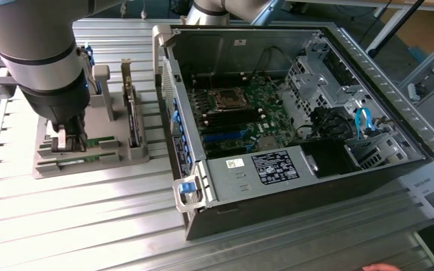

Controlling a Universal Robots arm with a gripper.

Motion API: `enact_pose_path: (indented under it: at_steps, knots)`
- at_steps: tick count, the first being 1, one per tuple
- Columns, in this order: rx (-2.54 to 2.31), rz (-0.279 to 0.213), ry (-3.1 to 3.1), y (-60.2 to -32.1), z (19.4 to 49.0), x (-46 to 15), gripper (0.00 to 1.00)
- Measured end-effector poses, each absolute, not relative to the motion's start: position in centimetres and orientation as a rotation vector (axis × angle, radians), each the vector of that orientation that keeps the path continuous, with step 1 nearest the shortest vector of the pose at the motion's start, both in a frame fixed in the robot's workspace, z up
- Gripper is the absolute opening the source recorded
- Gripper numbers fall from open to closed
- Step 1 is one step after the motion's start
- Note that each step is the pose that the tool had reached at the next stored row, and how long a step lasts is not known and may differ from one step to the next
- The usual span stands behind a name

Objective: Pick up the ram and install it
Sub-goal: 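Pick up the ram and move it above insertion slot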

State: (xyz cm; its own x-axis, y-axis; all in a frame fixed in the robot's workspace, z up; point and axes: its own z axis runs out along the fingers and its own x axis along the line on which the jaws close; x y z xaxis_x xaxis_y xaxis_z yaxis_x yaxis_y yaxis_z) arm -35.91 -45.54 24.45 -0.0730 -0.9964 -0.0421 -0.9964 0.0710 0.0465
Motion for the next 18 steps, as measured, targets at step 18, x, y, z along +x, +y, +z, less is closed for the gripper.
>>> enact_pose_path:
  at_steps: [18]
  knots:
    - [2.138,-0.099,-2.298,-45.7,22.8,-35.9,0.3]
